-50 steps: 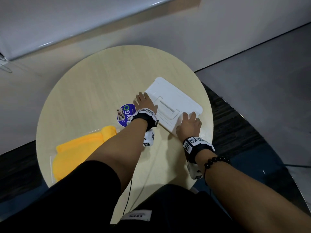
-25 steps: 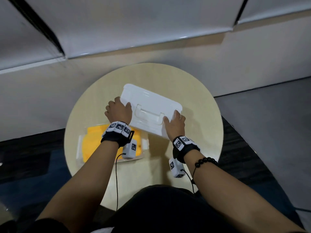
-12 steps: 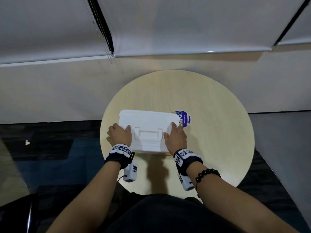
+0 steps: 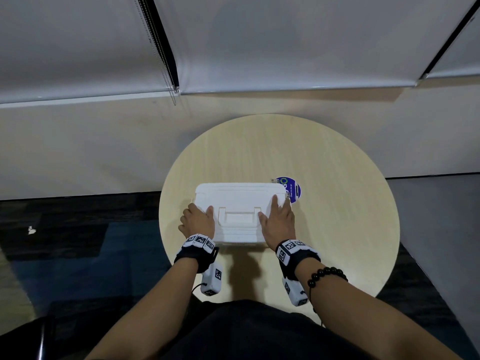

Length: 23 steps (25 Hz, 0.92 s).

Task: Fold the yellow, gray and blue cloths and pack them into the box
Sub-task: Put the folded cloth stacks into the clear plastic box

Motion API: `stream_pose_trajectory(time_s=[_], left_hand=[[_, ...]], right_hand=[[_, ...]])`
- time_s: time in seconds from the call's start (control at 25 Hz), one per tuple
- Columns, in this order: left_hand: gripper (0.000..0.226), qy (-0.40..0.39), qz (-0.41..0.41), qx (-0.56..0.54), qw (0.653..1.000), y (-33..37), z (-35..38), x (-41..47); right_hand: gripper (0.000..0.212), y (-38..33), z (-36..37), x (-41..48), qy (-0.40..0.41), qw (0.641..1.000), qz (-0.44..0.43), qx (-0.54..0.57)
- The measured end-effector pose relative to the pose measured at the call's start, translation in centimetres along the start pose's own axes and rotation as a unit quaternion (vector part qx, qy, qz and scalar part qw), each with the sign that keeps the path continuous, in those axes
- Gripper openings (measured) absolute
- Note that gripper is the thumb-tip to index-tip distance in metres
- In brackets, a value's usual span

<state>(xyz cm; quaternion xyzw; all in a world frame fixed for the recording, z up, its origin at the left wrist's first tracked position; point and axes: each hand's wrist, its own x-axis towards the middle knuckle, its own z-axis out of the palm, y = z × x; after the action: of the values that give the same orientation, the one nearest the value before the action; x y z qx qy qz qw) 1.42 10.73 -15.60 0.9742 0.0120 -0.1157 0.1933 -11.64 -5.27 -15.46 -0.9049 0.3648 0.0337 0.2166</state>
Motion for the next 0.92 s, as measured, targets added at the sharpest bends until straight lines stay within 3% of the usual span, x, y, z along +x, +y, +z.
stream_pose_trajectory(time_s=[0.24,0.36,0.44,0.56,0.72,0.8,0.92], left_hand=[[0.057,0.004,0.021,0.049,0.999,0.3,0.5,0.7],[0.065,-0.06,-0.014,0.016,0.998,1.0,0.0,1.7],[0.072,-0.112,-0.046,-0.063,0.991,1.0,-0.5,2.5],[0.086,-0.134,-0.097,-0.119,0.979,0.8,-1.2,2.9],[0.085,-0.156,-0.137,-0.068,0.976,1.4,-1.9,3.3],[0.08,-0.167,-0.12,-0.085,0.975,1.4,-1.7,3.4],[0.07,-0.143,-0.096,-0.114,0.978,1.1,-1.4,3.1]], right_hand=[[0.071,0.4,-0.2,1.1,-0.026,1.0,-0.002,-0.014],[0.069,0.8,-0.8,2.0,-0.041,0.999,-0.003,-0.014],[0.063,1.1,-1.0,2.5,-0.042,0.999,0.002,0.008],[0.055,1.9,-1.0,2.9,-0.025,0.99,0.049,0.129],[0.087,2.6,-1.1,3.4,-0.048,0.922,0.155,0.352],[0.093,2.8,-1.2,3.6,-0.055,0.911,0.162,0.375],[0.084,2.8,-1.1,3.8,-0.044,0.908,0.165,0.382]])
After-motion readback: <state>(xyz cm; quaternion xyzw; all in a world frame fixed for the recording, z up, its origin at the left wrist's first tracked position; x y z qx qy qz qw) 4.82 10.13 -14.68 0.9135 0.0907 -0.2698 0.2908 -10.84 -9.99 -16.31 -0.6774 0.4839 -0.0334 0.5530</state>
